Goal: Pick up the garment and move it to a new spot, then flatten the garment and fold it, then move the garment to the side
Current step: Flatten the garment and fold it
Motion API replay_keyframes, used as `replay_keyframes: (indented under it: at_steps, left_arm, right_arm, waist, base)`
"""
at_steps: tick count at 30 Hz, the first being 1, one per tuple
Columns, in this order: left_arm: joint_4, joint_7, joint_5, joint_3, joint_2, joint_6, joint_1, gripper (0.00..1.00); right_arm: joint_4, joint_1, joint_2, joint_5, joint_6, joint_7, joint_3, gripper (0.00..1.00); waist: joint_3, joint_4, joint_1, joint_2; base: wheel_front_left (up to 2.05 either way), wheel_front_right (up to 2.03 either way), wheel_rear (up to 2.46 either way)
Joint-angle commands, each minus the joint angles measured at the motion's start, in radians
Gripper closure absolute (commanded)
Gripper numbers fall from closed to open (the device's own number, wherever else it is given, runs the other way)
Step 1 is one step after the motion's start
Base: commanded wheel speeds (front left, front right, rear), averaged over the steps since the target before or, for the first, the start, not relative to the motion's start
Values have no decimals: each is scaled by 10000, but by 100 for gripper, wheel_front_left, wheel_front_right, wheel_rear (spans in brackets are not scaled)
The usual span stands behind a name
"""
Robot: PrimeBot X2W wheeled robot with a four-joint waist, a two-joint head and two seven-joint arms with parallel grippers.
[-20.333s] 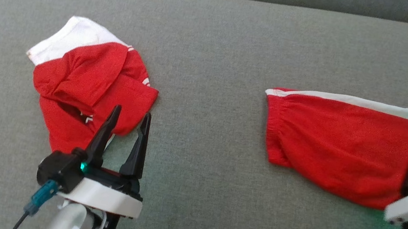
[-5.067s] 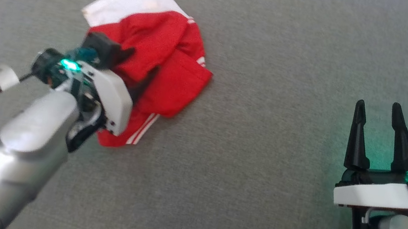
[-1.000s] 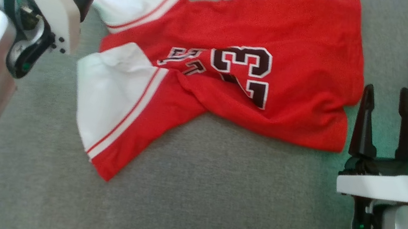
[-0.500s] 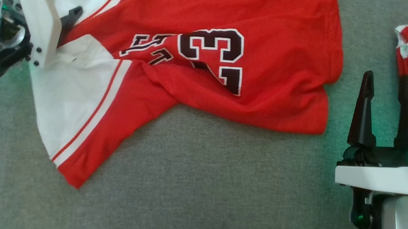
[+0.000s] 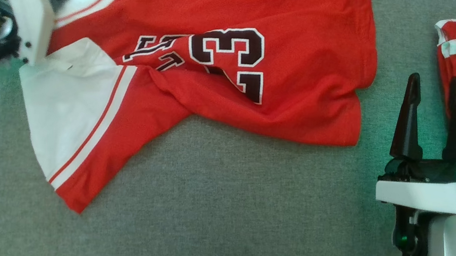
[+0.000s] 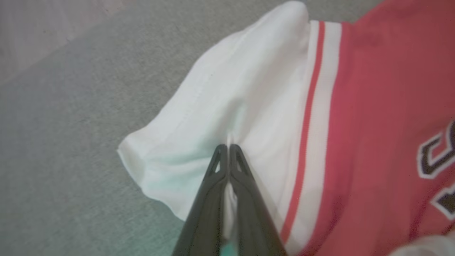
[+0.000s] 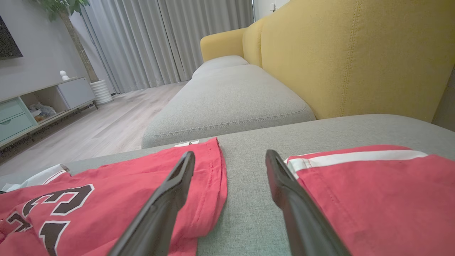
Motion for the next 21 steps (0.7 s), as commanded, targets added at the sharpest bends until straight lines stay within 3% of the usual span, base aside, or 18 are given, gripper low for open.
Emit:
replay_keyframes:
  at_steps: [1, 10, 15, 17, 18, 19, 21]
  left_arm:
    - [199, -551, 381, 337, 504, 98, -562, 100]
    - [1765, -3901, 1964, 565, 241, 840, -1971, 100]
    - [2340, -5018, 2411, 601, 26, 1059, -2613, 100]
    - [2760, -5393, 2555, 523, -189, 942, -2861, 100]
    - [2908, -5507, 2567, 524, -269, 942, -2915, 18]
    - [3079, -5525, 2571, 490, -358, 908, -2920, 0]
    - [3340, -5693, 2629, 402, -505, 808, -2939, 0]
  right_arm:
    - [-336, -106, -41, 24, -7, -107, 246, 0]
    - [-372, -157, -41, 159, -7, -107, 456, 0]
    - [-381, -142, -41, 221, -7, -107, 449, 0]
    - [-398, -161, -41, 251, -7, -107, 415, 0]
    - [-400, -171, -41, 253, -7, -107, 393, 0]
    - [-396, -182, -41, 256, -7, -107, 365, 0]
    - [-395, -204, -41, 261, -7, -107, 316, 0]
  waist:
    - [-2, -24, 0, 0]
    - [71, -371, 0, 0]
    - [154, -476, 0, 0]
    - [204, -491, 0, 0]
    - [213, -476, 0, 0]
    - [210, -454, 0, 0]
    - [175, -377, 0, 0]
  base:
    - [0, 0, 0]
    - [0, 0, 0]
    - [0, 0, 0]
    - [0, 0, 0]
    - [0, 0, 0]
    - [0, 0, 0]
    - [0, 0, 0]
